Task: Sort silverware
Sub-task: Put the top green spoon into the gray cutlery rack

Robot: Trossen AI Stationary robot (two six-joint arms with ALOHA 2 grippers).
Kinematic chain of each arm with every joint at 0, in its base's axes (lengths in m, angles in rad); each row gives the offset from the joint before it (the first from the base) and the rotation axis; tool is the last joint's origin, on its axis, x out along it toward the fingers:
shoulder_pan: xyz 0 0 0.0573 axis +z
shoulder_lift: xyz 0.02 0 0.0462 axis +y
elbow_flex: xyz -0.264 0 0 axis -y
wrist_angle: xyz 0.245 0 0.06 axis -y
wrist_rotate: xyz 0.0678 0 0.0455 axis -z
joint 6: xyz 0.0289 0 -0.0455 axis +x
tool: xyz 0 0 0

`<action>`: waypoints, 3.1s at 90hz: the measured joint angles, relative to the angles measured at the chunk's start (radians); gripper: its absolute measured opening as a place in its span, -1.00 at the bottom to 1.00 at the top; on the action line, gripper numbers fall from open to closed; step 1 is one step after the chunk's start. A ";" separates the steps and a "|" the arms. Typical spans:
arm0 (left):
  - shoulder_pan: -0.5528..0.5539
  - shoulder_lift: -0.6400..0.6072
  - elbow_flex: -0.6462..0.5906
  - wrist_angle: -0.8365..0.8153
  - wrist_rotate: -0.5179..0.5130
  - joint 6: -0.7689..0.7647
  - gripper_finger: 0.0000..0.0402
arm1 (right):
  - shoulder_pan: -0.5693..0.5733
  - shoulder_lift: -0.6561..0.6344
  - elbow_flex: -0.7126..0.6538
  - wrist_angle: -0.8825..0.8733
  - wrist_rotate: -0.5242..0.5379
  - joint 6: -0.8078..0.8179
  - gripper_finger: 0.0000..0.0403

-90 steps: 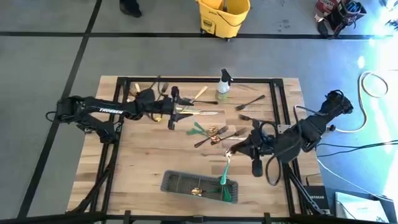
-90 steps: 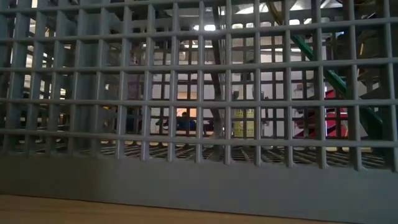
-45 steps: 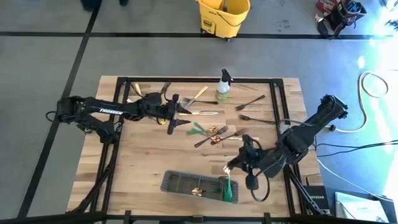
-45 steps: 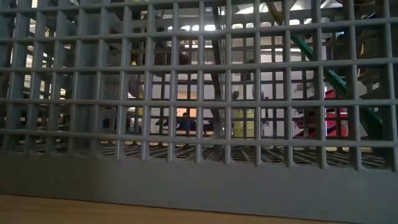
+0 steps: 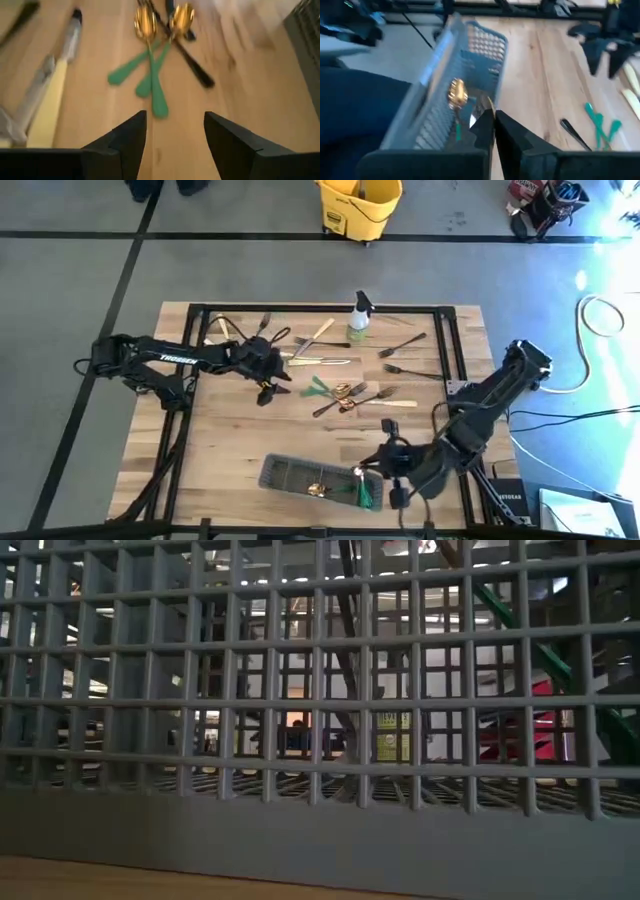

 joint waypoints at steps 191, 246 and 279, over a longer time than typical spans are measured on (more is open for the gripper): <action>0.000 0.000 0.000 -0.091 0.000 0.000 -0.08 | 0.013 -0.148 -0.003 -0.038 0.247 -0.179 -0.01; 0.000 0.000 0.000 -0.090 0.000 0.000 -0.08 | -0.161 -0.674 -0.501 0.321 0.290 -0.361 -0.01; 0.000 0.000 0.000 -0.089 -0.017 0.127 -0.08 | -0.354 -0.826 -0.681 0.418 0.090 -0.361 -0.01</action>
